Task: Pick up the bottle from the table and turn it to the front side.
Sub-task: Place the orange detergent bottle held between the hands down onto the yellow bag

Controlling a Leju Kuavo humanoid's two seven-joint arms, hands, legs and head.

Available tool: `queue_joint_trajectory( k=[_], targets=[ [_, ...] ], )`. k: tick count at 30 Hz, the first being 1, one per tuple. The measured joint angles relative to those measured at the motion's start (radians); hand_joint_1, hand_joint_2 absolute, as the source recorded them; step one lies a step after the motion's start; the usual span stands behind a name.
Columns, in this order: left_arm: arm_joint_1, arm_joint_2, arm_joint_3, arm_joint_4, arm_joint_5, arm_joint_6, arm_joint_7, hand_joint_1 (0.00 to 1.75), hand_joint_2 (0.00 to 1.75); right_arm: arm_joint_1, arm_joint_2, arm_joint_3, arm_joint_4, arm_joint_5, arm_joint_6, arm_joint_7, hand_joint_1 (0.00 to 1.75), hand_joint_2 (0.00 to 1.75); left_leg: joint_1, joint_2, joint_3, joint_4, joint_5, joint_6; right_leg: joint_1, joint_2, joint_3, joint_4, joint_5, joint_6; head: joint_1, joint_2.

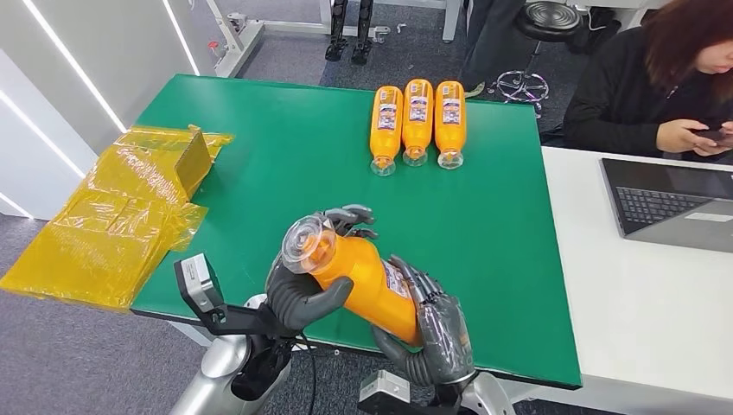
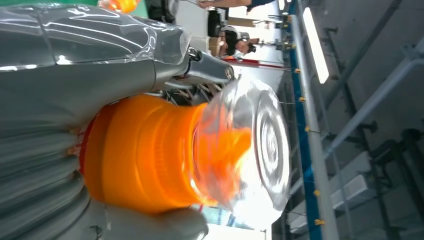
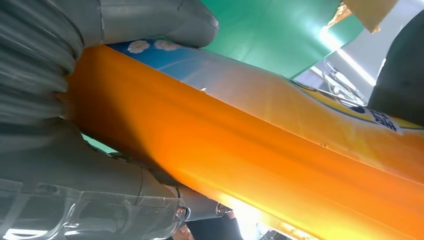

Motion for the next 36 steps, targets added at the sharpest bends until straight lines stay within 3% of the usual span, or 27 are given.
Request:
queue_joint_trajectory(
  k=[8, 9, 12, 13, 21, 27, 36],
  targets=[
    [0.004, 0.012, 0.002, 0.001, -0.014, 0.010, -0.007, 1.75, 1.75, 0.006, -0.003, 0.001, 0.013, -0.012, -0.005, -0.009, 1.75, 1.75, 0.000, 0.000, 0.000, 0.000, 0.000, 0.000, 0.000, 0.000, 0.000, 0.000, 0.000, 0.000, 0.000, 0.000],
    [0.006, 0.013, 0.002, 0.001, -0.016, 0.011, -0.008, 1.75, 1.75, 0.009, -0.004, 0.001, 0.014, -0.012, -0.008, -0.010, 1.54, 1.75, 0.000, 0.000, 0.000, 0.000, 0.000, 0.000, 0.000, 0.000, 0.000, 0.000, 0.000, 0.000, 0.000, 0.000],
    [0.013, 0.016, 0.004, 0.001, -0.023, 0.015, -0.010, 1.75, 1.75, 0.017, -0.007, 0.001, 0.017, -0.013, -0.015, -0.012, 0.24, 1.75, 0.000, 0.000, 0.000, 0.000, 0.000, 0.000, 0.000, 0.000, 0.000, 0.000, 0.000, 0.000, 0.000, 0.000],
    [0.016, 0.016, 0.005, 0.001, -0.027, 0.017, -0.012, 1.75, 1.75, 0.020, -0.008, 0.001, 0.017, -0.013, -0.020, -0.014, 0.00, 1.75, 0.000, 0.000, 0.000, 0.000, 0.000, 0.000, 0.000, 0.000, 0.000, 0.000, 0.000, 0.000, 0.000, 0.000],
    [0.022, 0.016, 0.006, 0.001, -0.077, 0.059, -0.022, 1.75, 1.75, 0.030, -0.008, 0.001, 0.026, -0.044, -0.080, -0.035, 0.00, 1.75, 0.000, 0.000, 0.000, 0.000, 0.000, 0.000, 0.000, 0.000, 0.000, 0.000, 0.000, 0.000, 0.000, 0.000],
    [0.007, 0.017, 0.030, 0.027, -0.197, 0.181, -0.045, 1.75, 1.75, 0.038, 0.000, 0.001, 0.038, -0.095, -0.158, -0.064, 0.00, 1.75, 0.000, 0.000, 0.000, 0.000, 0.000, 0.000, 0.000, 0.000, 0.000, 0.000, 0.000, 0.000, 0.000, 0.000],
    [-0.048, 0.030, 0.146, 0.102, -0.487, 0.389, -0.068, 1.75, 1.75, 0.037, 0.001, 0.007, 0.066, -0.168, -0.193, -0.092, 0.00, 1.75, 0.000, 0.000, 0.000, 0.000, 0.000, 0.000, 0.000, 0.000, 0.000, 0.000, 0.000, 0.000, 0.000, 0.000]
  ],
)
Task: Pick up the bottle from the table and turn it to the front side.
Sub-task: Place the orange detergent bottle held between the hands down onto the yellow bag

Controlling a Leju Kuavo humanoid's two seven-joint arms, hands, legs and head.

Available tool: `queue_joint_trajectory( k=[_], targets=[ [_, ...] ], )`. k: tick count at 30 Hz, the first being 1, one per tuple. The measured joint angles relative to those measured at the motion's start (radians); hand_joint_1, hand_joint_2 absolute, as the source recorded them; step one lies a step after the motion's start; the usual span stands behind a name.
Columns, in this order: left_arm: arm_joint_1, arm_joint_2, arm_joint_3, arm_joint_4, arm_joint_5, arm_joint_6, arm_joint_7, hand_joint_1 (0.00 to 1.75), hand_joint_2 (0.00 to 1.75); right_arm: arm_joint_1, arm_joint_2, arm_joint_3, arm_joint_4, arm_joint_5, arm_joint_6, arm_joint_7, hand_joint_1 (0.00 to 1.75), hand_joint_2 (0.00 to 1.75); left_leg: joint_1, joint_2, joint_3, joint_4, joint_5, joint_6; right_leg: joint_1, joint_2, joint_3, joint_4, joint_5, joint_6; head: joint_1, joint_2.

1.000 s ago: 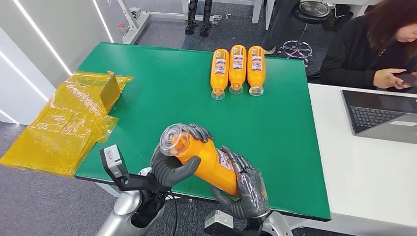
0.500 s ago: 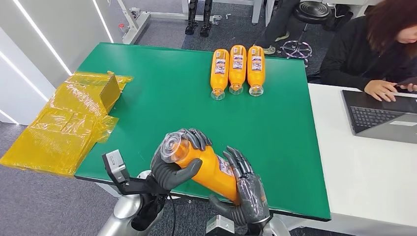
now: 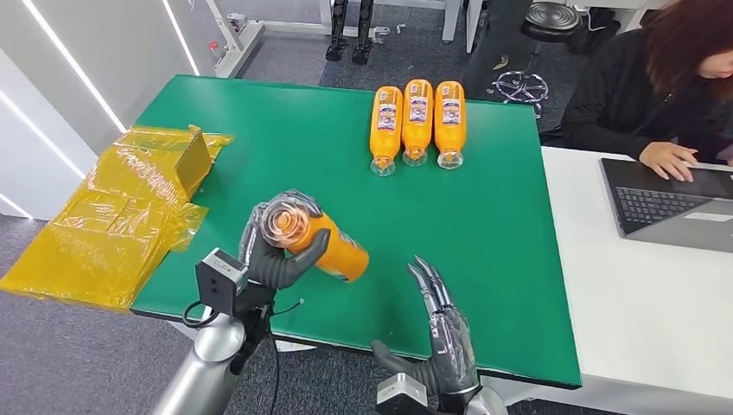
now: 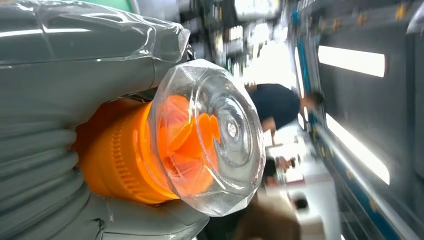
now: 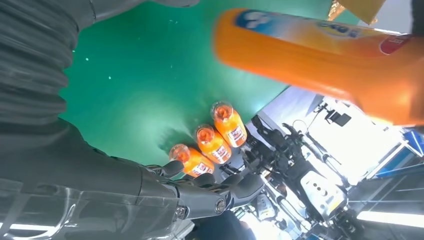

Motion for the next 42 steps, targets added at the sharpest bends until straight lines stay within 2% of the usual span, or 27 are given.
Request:
queue_joint_trajectory(
  k=[3, 7, 10, 15, 21, 27, 34, 40, 41, 42],
  targets=[
    [-0.020, 0.012, 0.031, 0.012, -0.107, 0.073, 0.004, 1.75, 1.75, -0.007, 0.001, 0.004, 0.013, -0.017, 0.000, -0.009, 0.00, 1.75, 0.000, 0.000, 0.000, 0.000, 0.000, 0.000, 0.000, 0.000, 0.000, 0.000, 0.000, 0.000, 0.000, 0.000],
    [-0.066, 0.044, 0.068, 0.046, -0.345, 0.204, 0.043, 1.75, 1.75, -0.021, 0.008, 0.009, 0.033, -0.024, 0.002, -0.012, 0.00, 1.75, 0.000, 0.000, 0.000, 0.000, 0.000, 0.000, 0.000, 0.000, 0.000, 0.000, 0.000, 0.000, 0.000, 0.000],
    [-0.117, 0.070, 0.090, 0.106, -0.499, 0.265, 0.072, 1.75, 1.75, -0.027, 0.012, 0.010, 0.044, -0.026, 0.004, -0.011, 0.00, 1.75, 0.000, -0.001, 0.000, 0.000, 0.001, -0.001, 0.000, 0.000, 0.000, 0.000, 0.000, 0.000, 0.000, 0.000],
    [-0.220, 0.105, 0.096, 0.247, -0.717, 0.334, 0.142, 1.75, 1.75, -0.027, 0.018, 0.010, 0.050, -0.027, 0.019, -0.009, 0.00, 1.75, 0.001, -0.001, 0.000, 0.000, 0.001, -0.001, 0.000, 0.000, 0.000, 0.000, 0.000, 0.000, 0.000, 0.000],
    [-0.369, 0.138, 0.094, 0.500, -0.928, 0.404, 0.235, 1.75, 1.75, -0.032, 0.027, 0.011, 0.052, -0.030, 0.051, -0.011, 0.00, 1.75, 0.001, 0.000, 0.000, 0.000, 0.002, -0.001, 0.000, 0.000, 0.000, 0.001, 0.001, -0.001, 0.000, 0.000],
    [-0.488, 0.158, 0.065, 0.748, -1.099, 0.410, 0.370, 1.75, 1.75, -0.052, 0.028, 0.011, 0.064, -0.053, 0.068, -0.015, 0.00, 1.75, 0.001, 0.000, 0.000, 0.000, 0.002, -0.002, 0.000, 0.001, 0.000, 0.001, 0.001, -0.001, 0.000, 0.000],
    [-0.554, 0.171, 0.021, 0.933, -1.194, 0.302, 0.536, 1.75, 1.75, -0.070, 0.029, 0.012, 0.081, -0.101, 0.080, -0.029, 0.00, 1.75, 0.001, 0.001, 0.000, 0.000, 0.002, -0.002, 0.000, 0.002, -0.001, 0.001, 0.001, -0.001, 0.000, 0.000],
    [-0.565, 0.187, 0.005, 1.016, -1.225, 0.224, 0.605, 1.42, 1.75, -0.076, 0.012, 0.013, 0.097, -0.148, 0.075, -0.051, 0.00, 1.75, 0.001, 0.001, 0.000, 0.000, 0.002, -0.002, 0.000, 0.002, -0.001, 0.001, 0.001, -0.001, 0.000, 0.000],
    [-0.566, 0.190, 0.003, 1.024, -1.228, 0.218, 0.610, 1.20, 1.75, -0.075, 0.008, 0.013, 0.098, -0.150, 0.073, -0.051, 0.00, 1.75, 0.001, 0.001, 0.000, 0.000, 0.002, -0.002, 0.000, 0.002, -0.001, 0.001, 0.001, -0.001, 0.000, 0.000],
    [-0.567, 0.192, 0.002, 1.031, -1.232, 0.213, 0.613, 0.84, 1.75, -0.073, 0.004, 0.013, 0.098, -0.151, 0.071, -0.051, 0.00, 1.75, 0.001, 0.001, 0.000, 0.000, 0.002, -0.002, 0.000, 0.002, -0.001, 0.001, 0.001, -0.001, 0.000, 0.000]
  ],
)
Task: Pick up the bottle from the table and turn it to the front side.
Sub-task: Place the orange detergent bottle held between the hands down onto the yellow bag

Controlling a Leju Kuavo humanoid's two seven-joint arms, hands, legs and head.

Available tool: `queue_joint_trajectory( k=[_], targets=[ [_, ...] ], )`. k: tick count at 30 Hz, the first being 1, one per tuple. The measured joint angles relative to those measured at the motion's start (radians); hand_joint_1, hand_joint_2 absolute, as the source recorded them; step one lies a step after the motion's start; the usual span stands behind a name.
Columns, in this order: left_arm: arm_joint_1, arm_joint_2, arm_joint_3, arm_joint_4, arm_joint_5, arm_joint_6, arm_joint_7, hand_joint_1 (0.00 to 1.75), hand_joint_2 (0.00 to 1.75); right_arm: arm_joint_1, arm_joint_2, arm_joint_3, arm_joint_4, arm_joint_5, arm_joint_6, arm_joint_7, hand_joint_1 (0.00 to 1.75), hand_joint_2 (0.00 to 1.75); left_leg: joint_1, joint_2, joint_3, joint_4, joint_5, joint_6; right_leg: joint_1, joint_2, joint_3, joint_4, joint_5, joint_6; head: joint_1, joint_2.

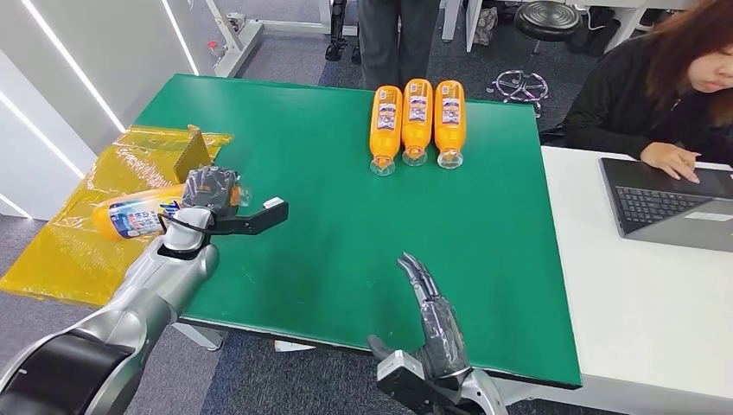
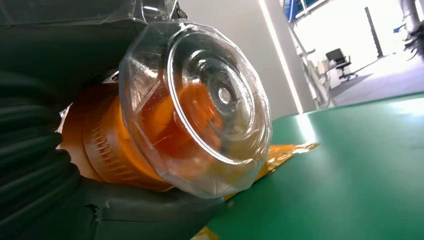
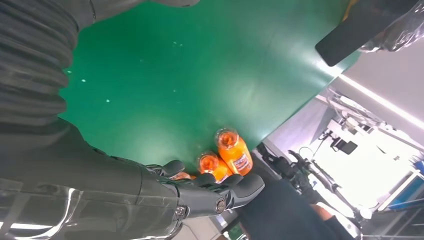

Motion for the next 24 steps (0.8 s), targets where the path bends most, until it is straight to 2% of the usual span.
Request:
queue_joint_trajectory(
  k=[2, 3, 11, 24],
  targets=[
    [-0.003, 0.004, -0.004, 0.011, -0.011, -0.009, 0.002, 0.15, 1.75, 0.006, -0.007, 0.000, 0.000, 0.000, -0.005, 0.002, 0.00, 1.75, 0.000, 0.000, 0.000, 0.000, 0.000, 0.000, 0.000, 0.000, 0.000, 0.000, 0.000, 0.000, 0.000, 0.000],
    [-0.005, 0.006, -0.006, 0.016, -0.018, -0.014, 0.002, 0.00, 1.75, 0.010, -0.010, 0.000, -0.001, 0.001, -0.009, 0.004, 0.00, 1.75, 0.000, 0.000, 0.000, 0.000, 0.000, 0.000, 0.000, 0.000, 0.000, 0.000, 0.000, 0.000, 0.000, 0.000],
    [-0.026, 0.008, -0.022, 0.041, -0.035, -0.045, 0.005, 0.00, 1.75, 0.025, -0.019, 0.001, -0.009, 0.006, -0.016, 0.014, 0.00, 1.75, 0.000, 0.000, 0.000, 0.000, 0.000, 0.000, 0.000, 0.000, 0.000, 0.000, 0.000, 0.000, 0.000, 0.000],
    [-0.051, 0.007, -0.024, 0.050, -0.060, 0.004, -0.020, 0.00, 1.75, 0.023, -0.029, 0.001, -0.010, -0.007, -0.013, 0.001, 0.00, 1.75, 0.000, 0.000, 0.000, 0.000, 0.000, 0.000, 0.000, 0.000, 0.000, 0.000, 0.000, 0.000, 0.000, 0.000]
  ],
)
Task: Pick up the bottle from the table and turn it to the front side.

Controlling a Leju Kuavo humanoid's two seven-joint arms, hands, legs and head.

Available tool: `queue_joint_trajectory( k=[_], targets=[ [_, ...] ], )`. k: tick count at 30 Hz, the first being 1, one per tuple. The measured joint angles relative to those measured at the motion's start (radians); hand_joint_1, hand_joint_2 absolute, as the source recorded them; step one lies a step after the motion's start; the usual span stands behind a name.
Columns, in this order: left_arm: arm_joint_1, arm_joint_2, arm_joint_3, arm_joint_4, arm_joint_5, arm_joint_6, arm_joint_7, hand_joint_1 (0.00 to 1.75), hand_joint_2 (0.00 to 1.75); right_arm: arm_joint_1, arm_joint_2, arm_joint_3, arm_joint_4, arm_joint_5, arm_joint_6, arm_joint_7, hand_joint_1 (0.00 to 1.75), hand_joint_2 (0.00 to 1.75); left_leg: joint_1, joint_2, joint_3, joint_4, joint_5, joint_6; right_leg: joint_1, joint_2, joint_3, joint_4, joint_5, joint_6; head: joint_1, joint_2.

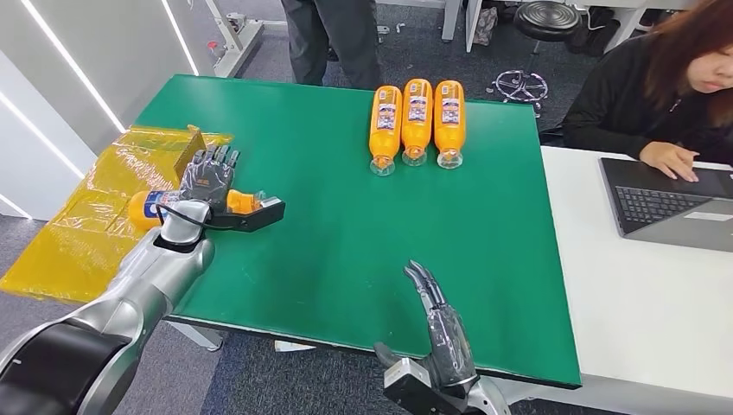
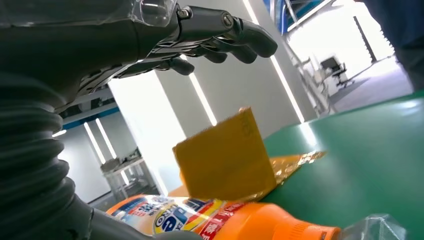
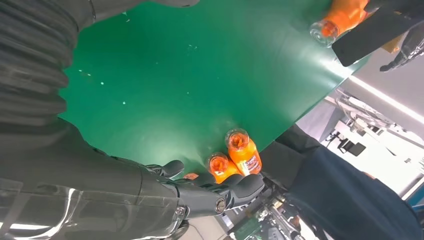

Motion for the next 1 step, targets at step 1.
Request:
queue_joint_trajectory(
  k=[1],
  targets=[
    [-0.001, 0.000, 0.000, 0.000, -0.001, 0.005, -0.004, 0.00, 1.75, -0.001, 0.000, 0.000, 0.000, -0.002, 0.000, -0.001, 0.00, 1.75, 0.000, 0.000, 0.000, 0.000, 0.000, 0.000, 0.000, 0.000, 0.000, 0.000, 0.000, 0.000, 0.000, 0.000]
  ],
)
